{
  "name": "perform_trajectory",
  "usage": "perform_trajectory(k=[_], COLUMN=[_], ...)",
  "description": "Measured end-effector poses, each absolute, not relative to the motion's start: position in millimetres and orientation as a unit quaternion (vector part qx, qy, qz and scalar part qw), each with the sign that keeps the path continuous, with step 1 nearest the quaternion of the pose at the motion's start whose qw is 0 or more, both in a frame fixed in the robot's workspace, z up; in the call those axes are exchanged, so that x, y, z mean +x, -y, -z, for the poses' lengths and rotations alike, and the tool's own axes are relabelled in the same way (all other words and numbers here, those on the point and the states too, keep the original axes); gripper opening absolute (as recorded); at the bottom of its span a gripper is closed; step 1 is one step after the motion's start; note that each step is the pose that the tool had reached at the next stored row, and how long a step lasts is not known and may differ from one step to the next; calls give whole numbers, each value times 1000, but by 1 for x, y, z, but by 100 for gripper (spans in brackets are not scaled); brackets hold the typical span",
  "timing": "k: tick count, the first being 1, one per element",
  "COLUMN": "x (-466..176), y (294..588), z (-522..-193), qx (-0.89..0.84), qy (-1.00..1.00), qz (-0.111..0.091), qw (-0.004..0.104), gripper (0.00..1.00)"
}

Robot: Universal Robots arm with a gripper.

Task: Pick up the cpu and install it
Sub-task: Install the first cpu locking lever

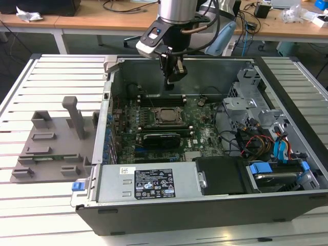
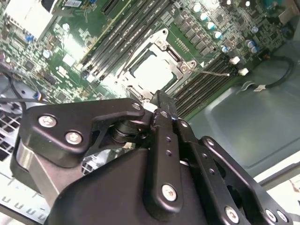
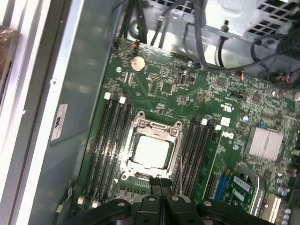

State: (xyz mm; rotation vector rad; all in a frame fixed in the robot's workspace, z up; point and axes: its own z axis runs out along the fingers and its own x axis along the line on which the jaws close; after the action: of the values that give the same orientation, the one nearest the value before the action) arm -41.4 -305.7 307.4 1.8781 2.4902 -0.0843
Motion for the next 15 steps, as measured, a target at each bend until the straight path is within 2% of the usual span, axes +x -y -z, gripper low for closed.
perform_trajectory(k=[2,15], x=[-41,-41], y=[306,306], z=[-307,-307], qx=[596,554], qy=[-803,-832], qz=[17,17], qw=[3,4], gripper=[11,11])
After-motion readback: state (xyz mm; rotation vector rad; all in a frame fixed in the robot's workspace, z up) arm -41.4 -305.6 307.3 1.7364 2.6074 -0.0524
